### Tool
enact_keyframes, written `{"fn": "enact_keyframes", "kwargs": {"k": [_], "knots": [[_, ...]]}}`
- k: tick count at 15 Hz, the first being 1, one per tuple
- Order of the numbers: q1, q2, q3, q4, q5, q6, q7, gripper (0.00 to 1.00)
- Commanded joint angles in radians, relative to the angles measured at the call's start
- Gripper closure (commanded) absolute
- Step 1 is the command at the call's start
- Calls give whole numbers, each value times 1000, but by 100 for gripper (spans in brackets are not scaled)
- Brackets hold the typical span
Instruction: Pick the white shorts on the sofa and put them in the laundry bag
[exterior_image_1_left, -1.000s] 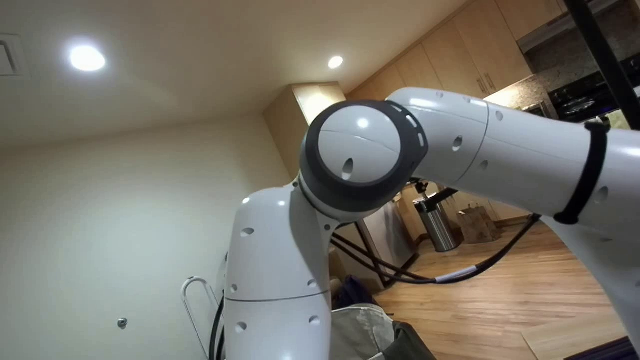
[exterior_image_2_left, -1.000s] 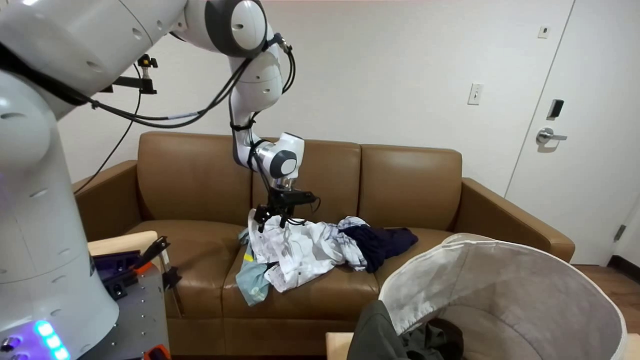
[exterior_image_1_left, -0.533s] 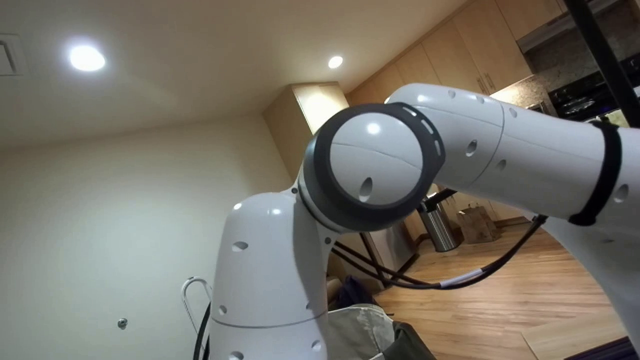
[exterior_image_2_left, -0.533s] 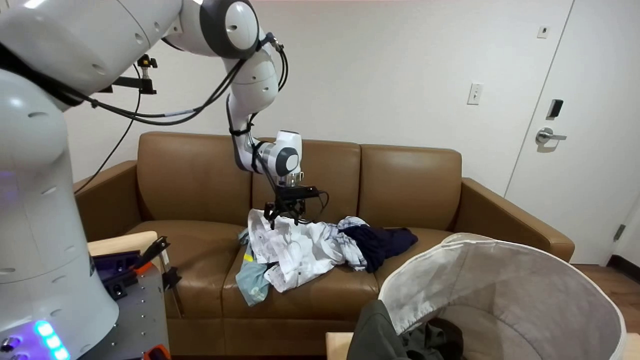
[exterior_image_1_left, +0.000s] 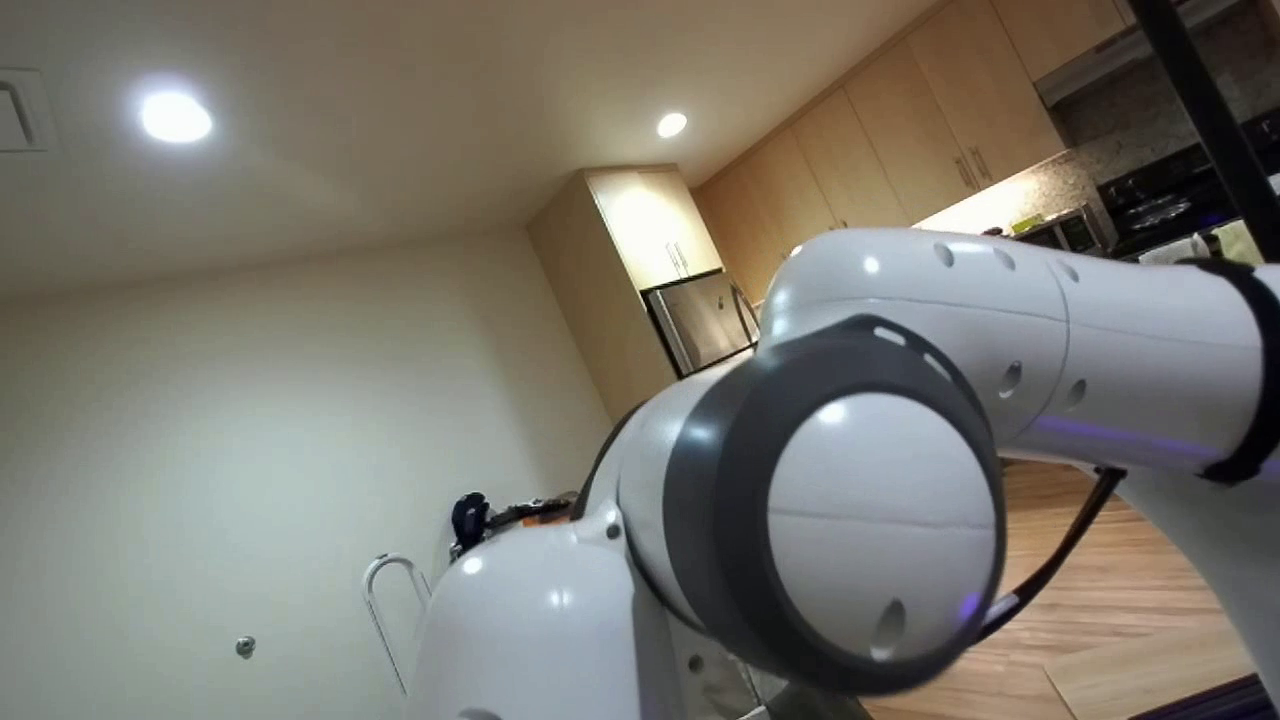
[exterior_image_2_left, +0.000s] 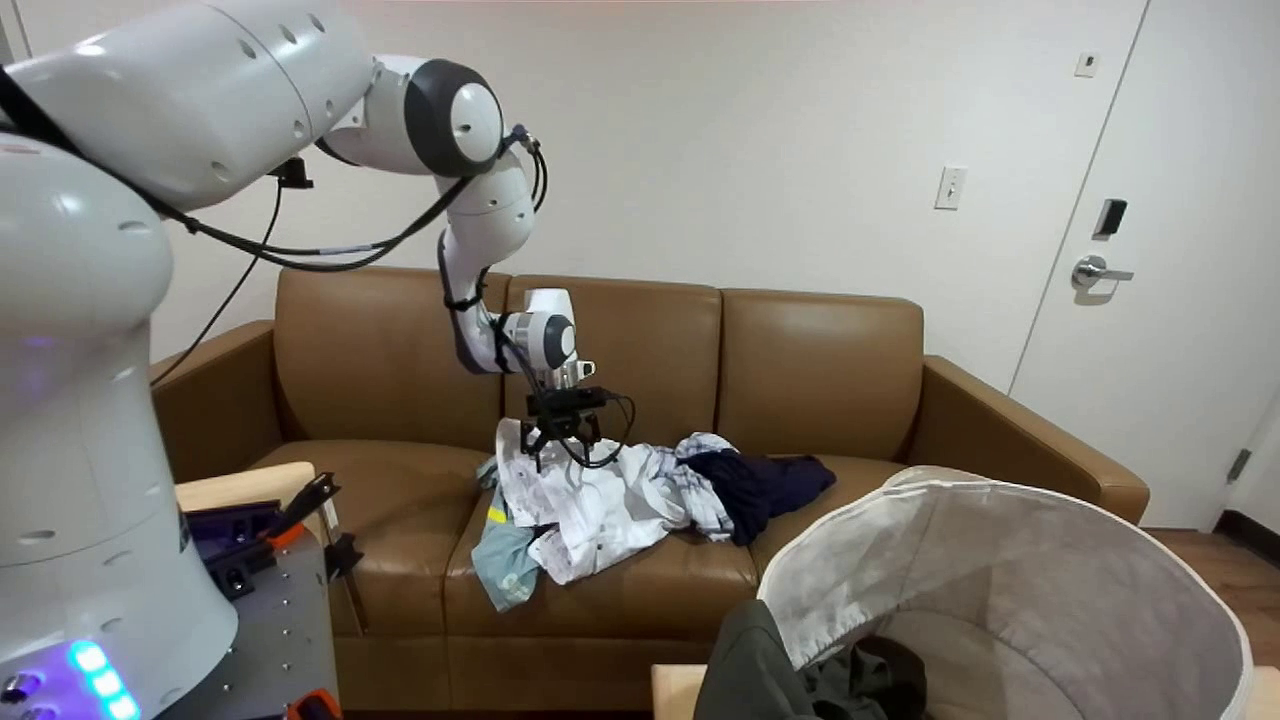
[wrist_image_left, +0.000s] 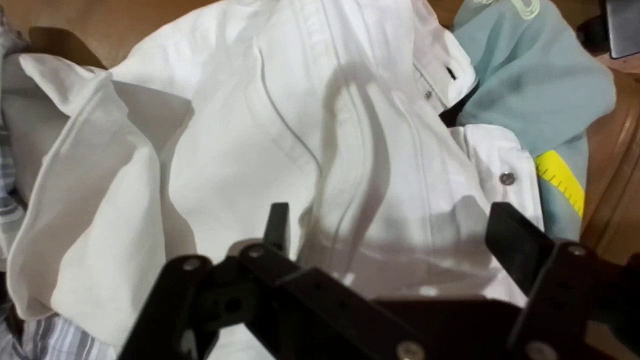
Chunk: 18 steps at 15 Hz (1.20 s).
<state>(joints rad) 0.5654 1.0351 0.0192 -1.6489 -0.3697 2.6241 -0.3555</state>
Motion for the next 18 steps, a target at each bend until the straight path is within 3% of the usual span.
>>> {"fn": "enact_keyframes", "kwargs": {"k": [1,3,6,9,10,12,18], "knots": [[35,116,-32,92,-96,49,94,0],[13,158,-16,106,-120,119,65,0],[-36,194,8,81,-152,319,14,0],[-40,213,-23,68,-163,456,19,0],[-55,217,-18,64,-166,477,2,25],[-65,215,-18,55,-160,472,1,33],[-125,215,33,36,-155,458,-25,74]]}}
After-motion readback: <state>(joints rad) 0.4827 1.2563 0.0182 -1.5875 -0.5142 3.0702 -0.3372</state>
